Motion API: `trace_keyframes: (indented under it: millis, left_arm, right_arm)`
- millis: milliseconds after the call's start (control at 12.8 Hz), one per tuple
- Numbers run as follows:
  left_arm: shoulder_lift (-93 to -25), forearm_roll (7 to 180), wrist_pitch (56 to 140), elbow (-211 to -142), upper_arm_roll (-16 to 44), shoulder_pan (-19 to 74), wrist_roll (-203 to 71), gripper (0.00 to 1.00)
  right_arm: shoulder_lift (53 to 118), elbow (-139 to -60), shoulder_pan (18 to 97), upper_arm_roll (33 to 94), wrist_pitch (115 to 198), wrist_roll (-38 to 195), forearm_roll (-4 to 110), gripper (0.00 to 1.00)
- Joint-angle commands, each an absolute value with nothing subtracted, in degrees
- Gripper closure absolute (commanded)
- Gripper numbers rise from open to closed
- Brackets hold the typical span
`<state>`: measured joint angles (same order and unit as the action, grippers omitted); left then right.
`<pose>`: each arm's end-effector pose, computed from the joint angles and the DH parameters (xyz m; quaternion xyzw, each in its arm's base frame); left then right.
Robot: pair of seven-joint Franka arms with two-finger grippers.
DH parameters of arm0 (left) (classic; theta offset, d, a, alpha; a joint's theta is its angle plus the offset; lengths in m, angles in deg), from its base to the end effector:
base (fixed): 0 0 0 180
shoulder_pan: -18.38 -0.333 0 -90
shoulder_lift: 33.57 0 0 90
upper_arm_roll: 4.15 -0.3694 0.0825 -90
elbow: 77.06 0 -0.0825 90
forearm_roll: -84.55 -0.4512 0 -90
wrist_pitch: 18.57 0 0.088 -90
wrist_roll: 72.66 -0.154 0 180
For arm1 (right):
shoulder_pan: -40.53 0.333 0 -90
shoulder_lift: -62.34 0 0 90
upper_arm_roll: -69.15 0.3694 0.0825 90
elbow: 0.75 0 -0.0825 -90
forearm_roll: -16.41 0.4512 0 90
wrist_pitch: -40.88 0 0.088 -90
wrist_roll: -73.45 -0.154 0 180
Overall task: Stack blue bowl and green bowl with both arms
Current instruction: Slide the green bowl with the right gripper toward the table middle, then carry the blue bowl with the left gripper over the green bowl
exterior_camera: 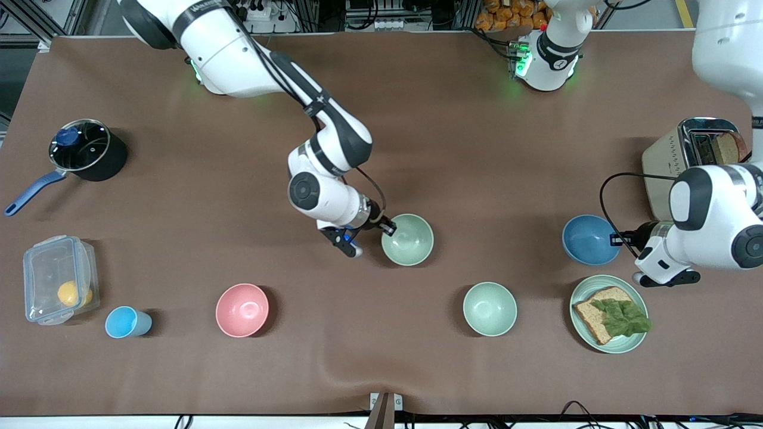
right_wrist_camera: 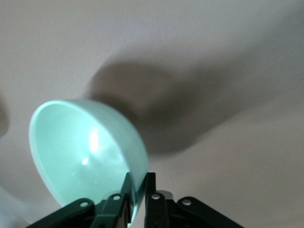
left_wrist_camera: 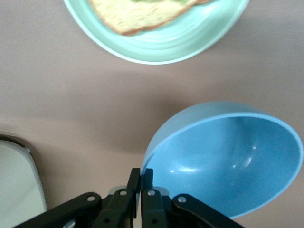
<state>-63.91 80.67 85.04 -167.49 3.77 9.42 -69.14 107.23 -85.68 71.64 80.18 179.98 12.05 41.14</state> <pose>0.7260 0.0318 0.2799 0.9887 0.0308 -0.1465 0.0013 0.6265 0.5511 0.1866 -0.9122 0.3384 0.1213 0.1965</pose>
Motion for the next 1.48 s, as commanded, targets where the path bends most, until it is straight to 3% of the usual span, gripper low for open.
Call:
trace_keyframes:
  millis: [0, 78, 546, 1092, 1404]
  left_arm:
    - [-62.0, 85.3, 83.6, -165.9, 6.6, 9.2, -70.3, 1.0]
    - [-61.7, 87.7, 83.6, -165.4, 8.1, 9.1, -70.2, 1.0]
    - [-58.4, 93.2, 80.4, -165.6, 12.8, 9.8, -68.0, 1.0]
    - [-62.0, 97.7, 81.2, -163.2, 16.3, 18.1, -45.3, 1.0]
    - [-65.8, 97.7, 86.9, -161.3, 16.1, 24.9, -30.8, 1.0]
  right_arm:
    - [107.3, -85.6, 72.3, 79.5, 180.8, 10.7, 41.2, 0.09]
    - [106.9, -85.7, 72.3, 79.3, 180.5, 10.6, 41.2, 0.0]
    - [103.5, -85.0, 69.8, 74.3, 171.3, 5.1, 41.3, 0.0]
    - [106.9, -84.8, 73.7, 70.9, 179.2, -9.4, 38.7, 0.0]
    - [109.6, -83.4, 74.0, 70.5, 181.2, -12.0, 35.3, 0.0]
